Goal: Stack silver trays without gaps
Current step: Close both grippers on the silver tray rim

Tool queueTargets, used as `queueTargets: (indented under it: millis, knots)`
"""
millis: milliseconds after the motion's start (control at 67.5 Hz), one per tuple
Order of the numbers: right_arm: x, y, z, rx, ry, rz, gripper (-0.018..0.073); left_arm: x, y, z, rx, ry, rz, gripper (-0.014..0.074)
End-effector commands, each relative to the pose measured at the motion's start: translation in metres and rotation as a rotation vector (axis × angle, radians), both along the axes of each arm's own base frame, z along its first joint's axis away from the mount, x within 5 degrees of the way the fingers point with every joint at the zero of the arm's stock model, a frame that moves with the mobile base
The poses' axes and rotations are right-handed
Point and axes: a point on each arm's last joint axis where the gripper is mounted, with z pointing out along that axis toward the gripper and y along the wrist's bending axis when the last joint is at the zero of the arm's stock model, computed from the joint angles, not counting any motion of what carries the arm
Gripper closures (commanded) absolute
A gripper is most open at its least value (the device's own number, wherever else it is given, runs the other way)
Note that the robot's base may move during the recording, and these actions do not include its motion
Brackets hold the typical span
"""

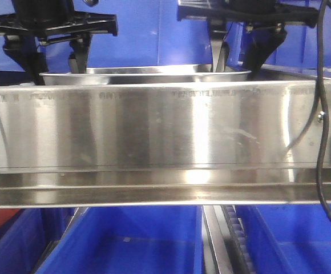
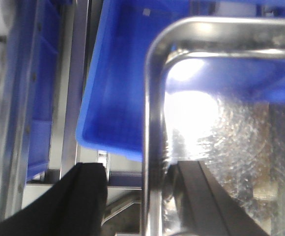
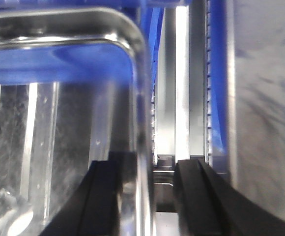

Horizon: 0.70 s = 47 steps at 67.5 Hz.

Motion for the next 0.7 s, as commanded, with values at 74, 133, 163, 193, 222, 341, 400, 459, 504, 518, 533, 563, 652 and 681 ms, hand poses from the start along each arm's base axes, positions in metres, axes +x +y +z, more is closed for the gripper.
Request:
queueTargets:
  millis: [74,133,163,193,222,341,400,459,504,518,533,563,652,681]
  knots:
    - [0.0021,0.001,0.001,0.007,-0.012,-0.005,0.0378,-0.0006,-0.0019,-0.0002,-0.003,0.006,0.001,0.0354]
    - [0.0021,0.001,0.001,0.007,-0.012,-0.005,0.0378,-0.0006,-0.0019,-0.0002,-0.003,0.006,0.001,0.0354]
    - [0.0021,0.001,0.001,0.007,-0.012,-0.005,0.0378,-0.0007,-0.0017,-0.0001,-0.002,0.007,0.001,0.0354]
    - [0.0021,0.001,0.001,0.007,-0.012,-0.005,0.0378,-0.0007,-0.0017,-0.0001,-0.002,0.007,0.001,0.0354]
    - [0.0021,0.001,0.001,0.007,-0.012,-0.005,0.0378,-0.0009,-0.0017,-0.0002,-0.002,0.009,0.001,0.0354]
    - [0.002,0.001,0.0011,0.008,-0.012,-0.005,0.0387,-0.0011,-0.0017,-0.0003,-0.003,0.011,0.002,0.0365]
    - [0.002,0.001,0.0011,0.008,-0.012,-0.005,0.0434,-0.0011,-0.0017,-0.0003,-0.003,0.011,0.002,0.04]
    - [0.0021,0.001,0.0011,0.008,-0.014,-0.005,0.0489,-0.0012,-0.0019,-0.0003,-0.005,0.013,0.003,0.0465]
    - [0.0021,0.001,0.0011,0.008,-0.014,-0.005,0.0538,-0.0014,-0.002,-0.0004,-0.006,0.015,0.003,0.0513]
    - [0.0021,0.001,0.0011,0.008,-0.014,-0.005,0.0554,-0.0014,-0.002,-0.0004,-0.005,0.015,0.0,0.0533]
    - [0.0023,0.0011,0.0012,0.009,-0.016,-0.005,0.0568,-0.0014,-0.002,-0.0004,-0.004,0.015,-0.002,0.0553]
    - [0.0023,0.0011,0.0012,0.009,-0.016,-0.005,0.0585,-0.0014,-0.002,-0.0004,-0.001,0.016,-0.009,0.0594]
    - [0.0023,0.0011,0.0012,0.009,-0.016,-0.005,0.0583,-0.0015,-0.0022,-0.0004,0.004,0.017,-0.026,0.0607]
    - [0.002,0.001,0.002,0.01,-0.018,-0.005,0.0583,-0.0015,-0.0021,-0.0004,0.004,0.017,-0.026,0.0601]
